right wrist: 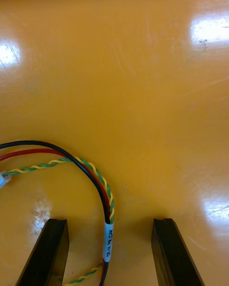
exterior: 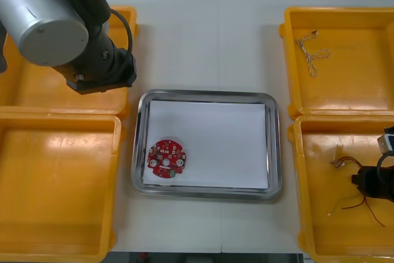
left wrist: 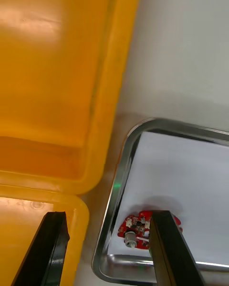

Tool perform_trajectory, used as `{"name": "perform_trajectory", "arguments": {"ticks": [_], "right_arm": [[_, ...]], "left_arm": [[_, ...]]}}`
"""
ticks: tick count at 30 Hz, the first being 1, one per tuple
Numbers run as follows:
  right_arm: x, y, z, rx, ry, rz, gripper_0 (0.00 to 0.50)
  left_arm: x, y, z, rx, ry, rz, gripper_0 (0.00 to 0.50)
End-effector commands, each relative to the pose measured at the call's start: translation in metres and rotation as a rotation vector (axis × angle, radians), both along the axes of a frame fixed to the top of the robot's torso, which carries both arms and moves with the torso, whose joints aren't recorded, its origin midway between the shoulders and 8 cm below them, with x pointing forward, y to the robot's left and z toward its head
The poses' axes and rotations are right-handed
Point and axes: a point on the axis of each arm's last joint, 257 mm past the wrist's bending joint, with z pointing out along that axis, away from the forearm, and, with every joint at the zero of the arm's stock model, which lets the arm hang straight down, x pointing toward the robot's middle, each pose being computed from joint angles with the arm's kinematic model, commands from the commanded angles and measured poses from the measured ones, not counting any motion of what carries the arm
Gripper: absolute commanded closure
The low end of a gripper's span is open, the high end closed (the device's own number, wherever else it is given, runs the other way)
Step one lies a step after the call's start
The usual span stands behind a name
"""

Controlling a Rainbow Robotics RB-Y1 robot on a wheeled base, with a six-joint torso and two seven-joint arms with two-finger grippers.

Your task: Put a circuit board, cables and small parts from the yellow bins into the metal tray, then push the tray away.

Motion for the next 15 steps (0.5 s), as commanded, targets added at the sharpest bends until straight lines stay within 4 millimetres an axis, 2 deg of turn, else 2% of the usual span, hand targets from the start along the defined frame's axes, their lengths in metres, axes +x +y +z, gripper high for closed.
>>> {"name": "perform_trajectory", "arguments": {"ticks": [1, 7, 10, 15], "right_arm": [[-0.018, 0.003, -0.017, 0.012, 0.034, -0.016, 0.000], [-0.017, 0.008, -0.021, 0.019, 0.025, -0.010, 0.000], [-0.016, 0.008, -0.022, 0.007, 0.022, -0.008, 0.000], [-0.017, 0.009, -0.024, 0.003, 0.022, -0.010, 0.000]], "left_arm": [[0.023, 0.034, 0.041, -0.005, -0.050, 0.039, 0.000], [0.038, 0.058, 0.052, -0.034, -0.062, 0.115, 0.000], [0.048, 0.082, 0.057, -0.035, -0.077, 0.190, 0.000], [0.060, 0.124, 0.054, -0.046, -0.063, 0.330, 0.000]]}}
